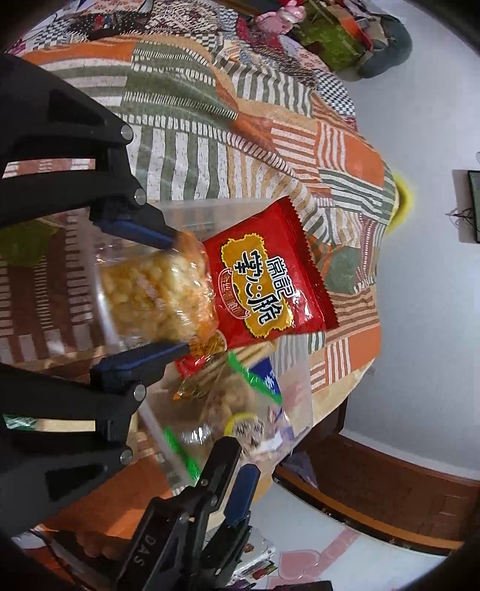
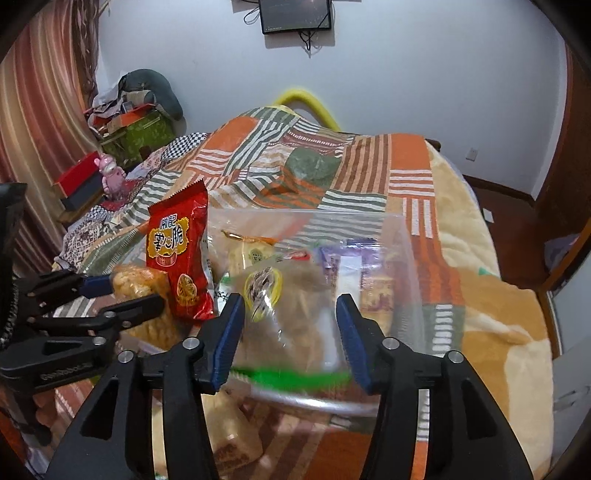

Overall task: Organize snacks
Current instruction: 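Carry the puffed-snack bag and green-edged bag into the clear box and release both, then grasp the green jelly cup with the left tool while the right tool grasps the square bread loaf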

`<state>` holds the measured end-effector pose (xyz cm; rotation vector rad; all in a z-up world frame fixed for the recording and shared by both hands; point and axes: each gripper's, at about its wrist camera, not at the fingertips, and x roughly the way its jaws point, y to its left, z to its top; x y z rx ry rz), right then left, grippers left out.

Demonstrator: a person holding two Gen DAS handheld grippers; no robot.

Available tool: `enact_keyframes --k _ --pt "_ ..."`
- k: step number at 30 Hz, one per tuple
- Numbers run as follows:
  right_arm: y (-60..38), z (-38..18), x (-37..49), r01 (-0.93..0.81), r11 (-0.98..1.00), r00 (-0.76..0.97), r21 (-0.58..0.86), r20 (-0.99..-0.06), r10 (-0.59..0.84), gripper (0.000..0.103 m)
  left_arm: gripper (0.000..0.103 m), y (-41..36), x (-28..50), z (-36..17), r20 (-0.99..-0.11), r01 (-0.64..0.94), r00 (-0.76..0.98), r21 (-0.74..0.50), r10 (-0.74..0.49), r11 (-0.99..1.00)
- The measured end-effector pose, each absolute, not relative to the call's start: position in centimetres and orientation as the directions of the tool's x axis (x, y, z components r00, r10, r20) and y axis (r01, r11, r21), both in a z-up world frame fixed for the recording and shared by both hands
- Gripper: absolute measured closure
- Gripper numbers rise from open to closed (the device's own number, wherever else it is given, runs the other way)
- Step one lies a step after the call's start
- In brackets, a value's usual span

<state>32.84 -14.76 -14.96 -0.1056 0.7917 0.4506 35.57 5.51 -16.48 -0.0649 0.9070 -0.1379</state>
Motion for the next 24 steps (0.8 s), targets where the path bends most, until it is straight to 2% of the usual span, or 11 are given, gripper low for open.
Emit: enact_keyframes --k 9,13,14,22,24 --pt "-15.8 -13.0 30.0 -0.441 0.893 0.638 0.085 -0.671 0.379 0.036 0.041 6.7 31.1 -13.4 -0.729 0.083 0.672 -0.098 -0.129 0.992" --pt "-15.9 -12.7 28.5 -0.458 0.884 0.64 0.096 -0.655 0.402 0.023 0.039 8.1 29.5 -13.1 -0.726 0.057 0.678 -0.098 -0.111 0.994" --pt "-15.8 -12.7 28.2 -0.46 0.883 0.64 0.096 -0.653 0.404 0.019 0.038 8.5 29.2 -13.2 -0.729 0.05 0.676 -0.099 -0.107 0.994" --pt "-14.5 -14.6 26.5 -0.457 0.885 0.625 0.094 -0.674 0.394 0.002 0.036 11.4 26.8 -16.4 -0.772 -0.012 0.631 -0.113 -0.08 0.994" --pt "-13.9 -15.7 26.4 -0.457 0.885 0.606 0.092 -0.695 0.386 0.001 0.036 11.8 26.6 -17.6 -0.788 -0.022 0.611 -0.118 -0.08 0.993"
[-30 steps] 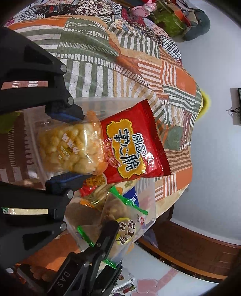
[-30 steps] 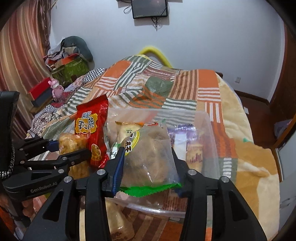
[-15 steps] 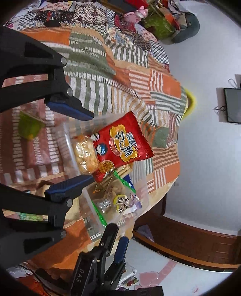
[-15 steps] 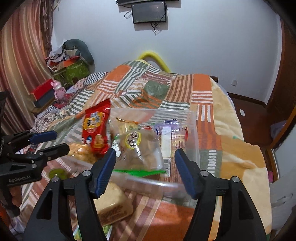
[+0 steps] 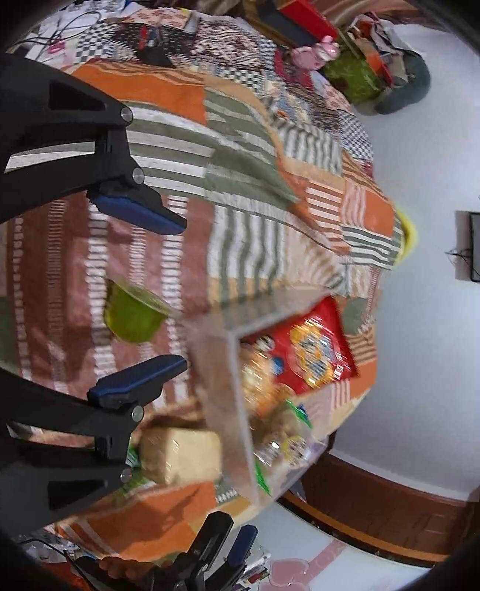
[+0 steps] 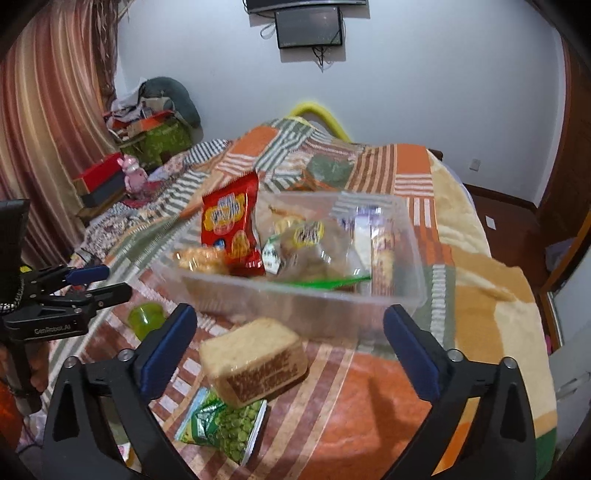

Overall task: Organize snacks
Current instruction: 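Grasp the green jelly cup with the left tool while the right tool grasps the square bread loaf, then carry the jelly cup and bread loaf into the clear box and release both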

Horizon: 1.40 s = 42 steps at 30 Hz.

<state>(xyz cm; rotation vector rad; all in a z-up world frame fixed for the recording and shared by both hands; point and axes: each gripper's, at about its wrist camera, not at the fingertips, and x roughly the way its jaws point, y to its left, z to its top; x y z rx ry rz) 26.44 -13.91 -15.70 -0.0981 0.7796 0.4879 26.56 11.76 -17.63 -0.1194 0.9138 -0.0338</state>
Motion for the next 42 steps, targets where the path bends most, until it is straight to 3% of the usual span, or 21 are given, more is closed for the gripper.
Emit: enact_keyframes --k 18,24,29,42 --pt "-10.6 -21.1 27.9 -0.438 0.879 0.418 0.187 -0.823 0.384 0.001 0.036 10.5 28.2 -23.8 -0.838 0.034 0.524 -0.16 -0.154 0.987" --pt "-10.1 -21.2 27.8 -0.446 0.879 0.423 0.169 -0.826 0.373 0.003 0.055 10.2 28.3 -23.9 -0.827 0.06 0.534 -0.173 -0.178 0.983" --pt "-9.7 -21.0 27.6 -0.465 0.876 0.438 0.13 -0.826 0.355 0.011 0.059 10.2 27.8 -23.4 -0.823 0.058 0.542 -0.164 -0.169 0.985" --pt "-12.1 -17.1 25.6 -0.466 0.878 0.533 0.105 -0.759 0.374 0.012 0.063 9.2 25.6 -18.7 -0.778 0.066 0.607 -0.158 -0.165 0.985"
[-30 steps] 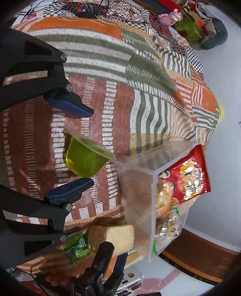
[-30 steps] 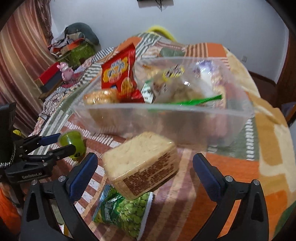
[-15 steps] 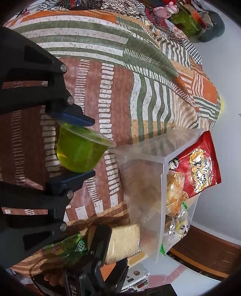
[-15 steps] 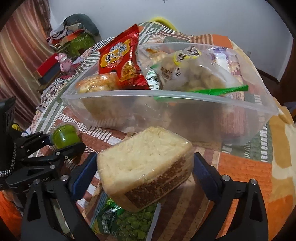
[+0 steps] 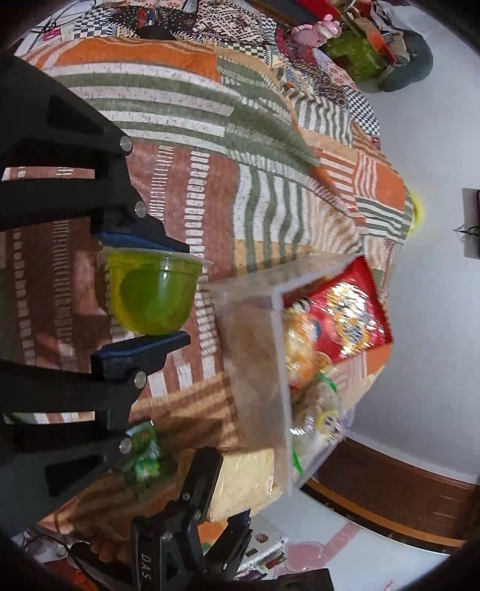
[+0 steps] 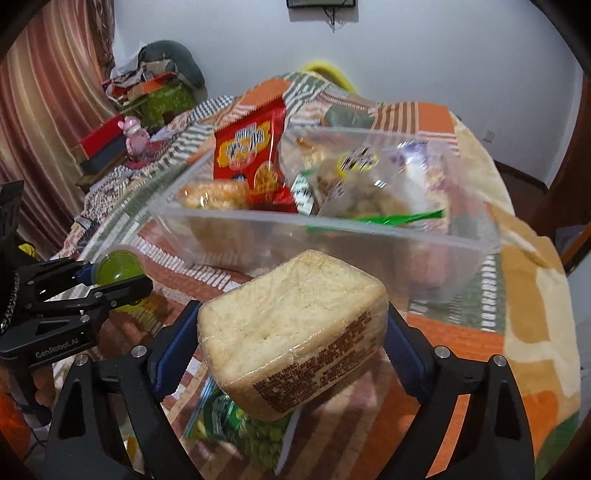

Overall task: Organize snacks
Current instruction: 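Carry the jelly cup and bread loaf into the clear box and release both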

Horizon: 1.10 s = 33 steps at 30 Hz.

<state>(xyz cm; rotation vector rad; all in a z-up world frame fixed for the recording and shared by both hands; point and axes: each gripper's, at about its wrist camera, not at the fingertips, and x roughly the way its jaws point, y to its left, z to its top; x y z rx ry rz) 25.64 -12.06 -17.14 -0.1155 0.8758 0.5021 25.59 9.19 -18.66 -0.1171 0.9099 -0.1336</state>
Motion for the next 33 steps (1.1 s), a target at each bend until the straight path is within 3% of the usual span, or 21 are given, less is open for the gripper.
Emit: enact_keyframes --k 18,33 --pt "-16.8 -11.1 28.2 -0.379 0.921 0.683 0.094 -0.643 0.346 0.012 0.063 5.6 29.4 -10.9 -0.675 0.121 0.711 -0.16 -0.198 0.98" --pt "-12.6 -12.4 34.4 -0.403 0.909 0.643 0.107 -0.674 0.364 0.012 0.063 5.8 36.9 -13.5 -0.717 0.083 0.677 -0.146 -0.163 0.986"
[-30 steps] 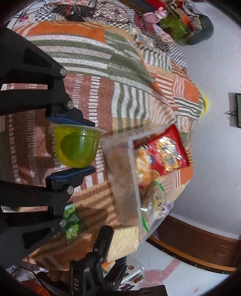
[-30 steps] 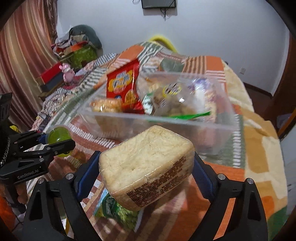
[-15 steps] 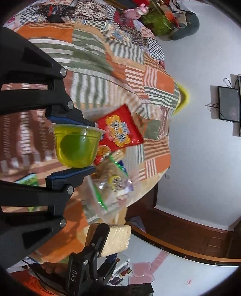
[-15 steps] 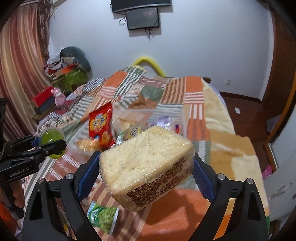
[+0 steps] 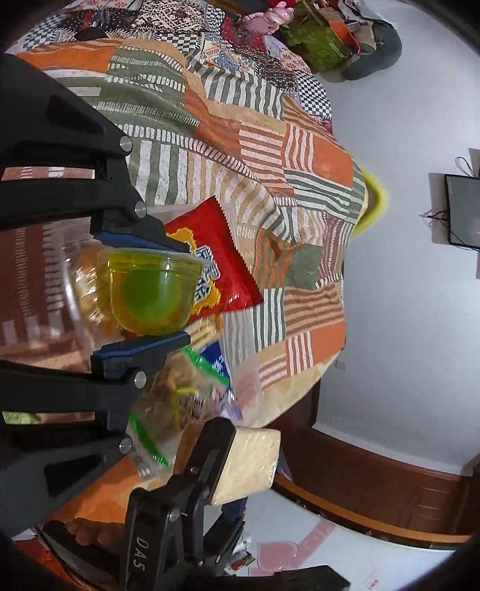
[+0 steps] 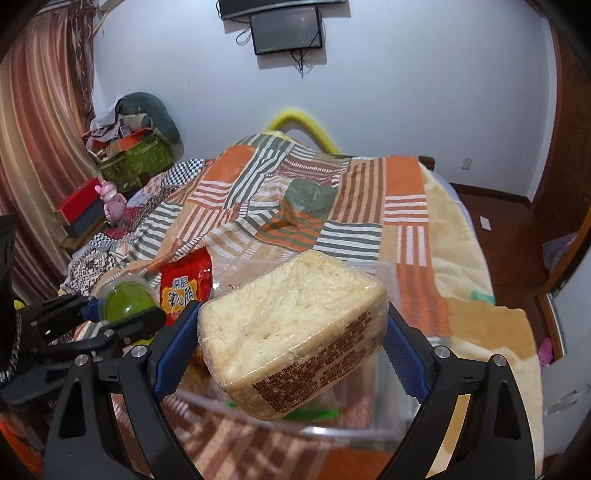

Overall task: Organize snacks
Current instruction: 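Carry the jelly cup and bread loaf into the clear box and release both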

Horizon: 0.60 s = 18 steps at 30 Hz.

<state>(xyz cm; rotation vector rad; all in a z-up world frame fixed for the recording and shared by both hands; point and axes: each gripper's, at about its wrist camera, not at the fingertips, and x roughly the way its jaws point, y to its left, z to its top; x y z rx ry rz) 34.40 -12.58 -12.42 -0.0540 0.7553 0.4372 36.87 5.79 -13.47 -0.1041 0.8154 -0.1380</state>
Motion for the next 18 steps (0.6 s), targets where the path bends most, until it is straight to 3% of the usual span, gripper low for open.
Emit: enact_keyframes --k 13,18 --pt "-10.3 -14.2 36.8 -0.451 0.888 0.568 0.096 -0.736 0.368 0.011 0.062 6.0 37.8 -15.1 -0.727 0.083 0.669 -0.134 -0.155 0.987" --pt "-11.2 -13.0 36.1 -0.449 0.888 0.588 0.099 -0.715 0.377 0.011 0.06 6.1 37.3 -14.5 -0.723 0.089 0.669 -0.15 -0.171 0.985"
